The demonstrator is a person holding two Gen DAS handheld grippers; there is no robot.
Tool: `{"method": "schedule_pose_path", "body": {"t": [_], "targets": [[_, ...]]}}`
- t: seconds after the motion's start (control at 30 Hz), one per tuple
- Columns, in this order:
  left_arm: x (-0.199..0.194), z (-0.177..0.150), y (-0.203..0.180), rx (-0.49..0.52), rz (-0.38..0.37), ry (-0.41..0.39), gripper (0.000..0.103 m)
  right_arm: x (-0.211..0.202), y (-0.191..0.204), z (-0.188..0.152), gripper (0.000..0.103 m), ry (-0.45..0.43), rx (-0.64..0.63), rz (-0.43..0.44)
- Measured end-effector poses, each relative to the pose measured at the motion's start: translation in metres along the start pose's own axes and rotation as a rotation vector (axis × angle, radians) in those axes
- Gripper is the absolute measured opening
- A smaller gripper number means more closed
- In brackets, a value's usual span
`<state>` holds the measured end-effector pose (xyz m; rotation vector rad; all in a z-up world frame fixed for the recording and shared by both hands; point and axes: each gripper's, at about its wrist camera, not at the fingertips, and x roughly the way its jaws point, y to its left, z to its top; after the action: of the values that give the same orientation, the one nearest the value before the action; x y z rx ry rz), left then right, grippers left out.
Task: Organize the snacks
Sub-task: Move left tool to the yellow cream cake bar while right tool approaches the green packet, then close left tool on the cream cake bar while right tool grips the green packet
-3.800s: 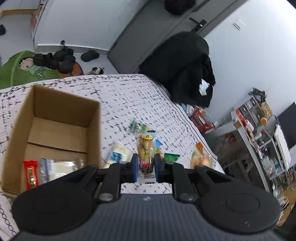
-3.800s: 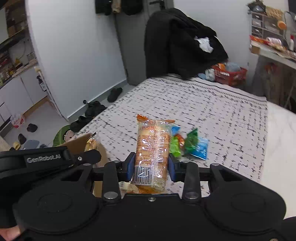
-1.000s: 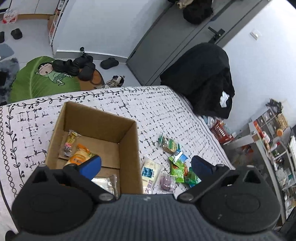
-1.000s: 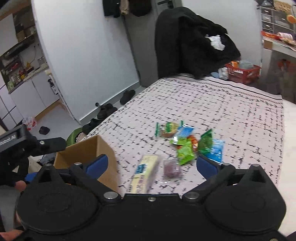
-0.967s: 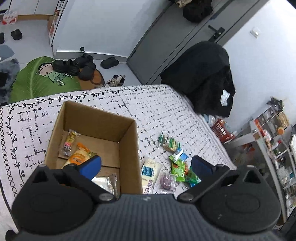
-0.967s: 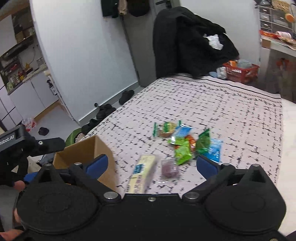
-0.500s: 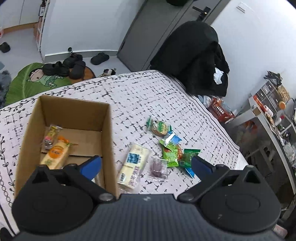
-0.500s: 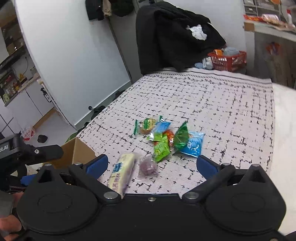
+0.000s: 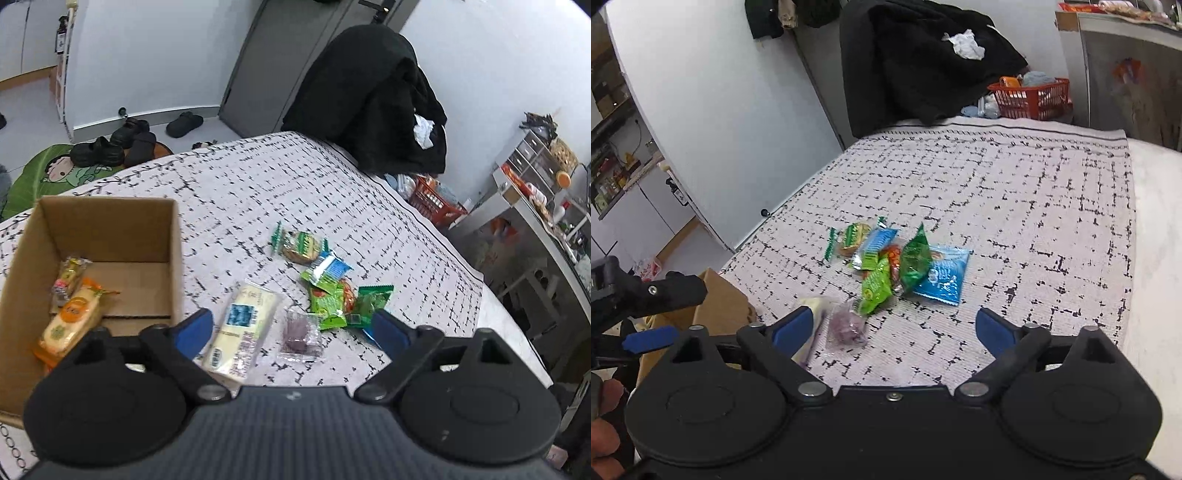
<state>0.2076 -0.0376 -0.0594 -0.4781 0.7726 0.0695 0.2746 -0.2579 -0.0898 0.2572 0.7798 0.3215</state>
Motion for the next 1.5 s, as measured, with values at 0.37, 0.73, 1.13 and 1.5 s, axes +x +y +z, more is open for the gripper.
{"method": "schedule_pose_path", "body": {"t": [0.37,0.73,1.13,1.5], "targets": [[0.050,-0.008,-0.026,0.056,0.092,0.024,0.054,0.033,-0.030,0.015,0.066,0.042,0.103,0.030],[0.097,-0.016,-0.038,0.176,0.306,0.032,0.047,0.064,-0.051,0.027,0.062,0.083,0.162,0.083],[0.133,-0.025,-0.027,0.192,0.450,0.115,0.055,0.093,-0.054,0.036,0.049,0.104,0.118,0.101],[0.139,-0.032,-0.021,0.138,0.427,0.176,0.060,0.100,-0.044,0.037,0.035,0.089,0.043,0.111]]}}
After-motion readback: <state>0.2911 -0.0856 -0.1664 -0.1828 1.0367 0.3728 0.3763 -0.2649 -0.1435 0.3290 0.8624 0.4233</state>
